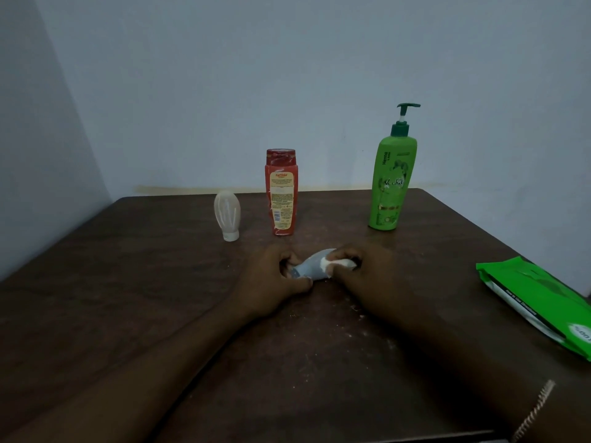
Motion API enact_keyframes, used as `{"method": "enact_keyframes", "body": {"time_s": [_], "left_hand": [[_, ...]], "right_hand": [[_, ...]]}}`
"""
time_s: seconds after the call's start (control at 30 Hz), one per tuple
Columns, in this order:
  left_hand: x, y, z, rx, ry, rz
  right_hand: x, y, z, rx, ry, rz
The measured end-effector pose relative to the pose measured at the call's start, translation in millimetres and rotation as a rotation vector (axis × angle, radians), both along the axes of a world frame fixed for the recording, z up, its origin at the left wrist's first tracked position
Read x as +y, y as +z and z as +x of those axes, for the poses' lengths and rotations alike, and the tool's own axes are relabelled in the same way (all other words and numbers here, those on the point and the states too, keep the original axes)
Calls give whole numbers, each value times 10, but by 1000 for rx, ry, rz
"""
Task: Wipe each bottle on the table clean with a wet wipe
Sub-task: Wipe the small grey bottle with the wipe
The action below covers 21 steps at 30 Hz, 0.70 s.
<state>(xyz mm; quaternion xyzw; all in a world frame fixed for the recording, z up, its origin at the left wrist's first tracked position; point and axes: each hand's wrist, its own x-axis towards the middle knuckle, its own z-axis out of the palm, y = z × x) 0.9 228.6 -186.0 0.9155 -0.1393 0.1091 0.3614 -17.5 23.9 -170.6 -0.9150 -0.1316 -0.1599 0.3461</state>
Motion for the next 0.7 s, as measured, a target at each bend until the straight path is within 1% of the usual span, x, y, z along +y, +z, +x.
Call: {"method": "enact_keyframes", "body": {"time_s": [0.07,0.1,0.23,0.37,0.43,0.53,0.57,0.67,0.7], "left_hand": [[-2,-2,-4,-7,-8,3],[-1,-6,-5,-9,-10,4],[7,-23,6,-22,-12,0],[7,-49,10,-52,-12,13],[-5,-53,2,-77,-10,47],[-15,-54,-14,-119,-2,78],[-20,-55,-20,-125,-1,84],[-27,-48,-39,-126,-7,96],[-25,-44,-42,-132,-12,94]], "right_hand": [[44,12,-35,-21,74,-67],[32,14,-17,-41,68,-61],[-143,12,112,-40,-79,79],[-148,-3,132,-42,-145,120],[-84,5,89,-49,-119,113],[5,12,28,-73,-36,19],[-6,9,34,-73,-48,31],[-120,27,73,-58,-150,173],[-143,26,83,-57,-165,185]]}}
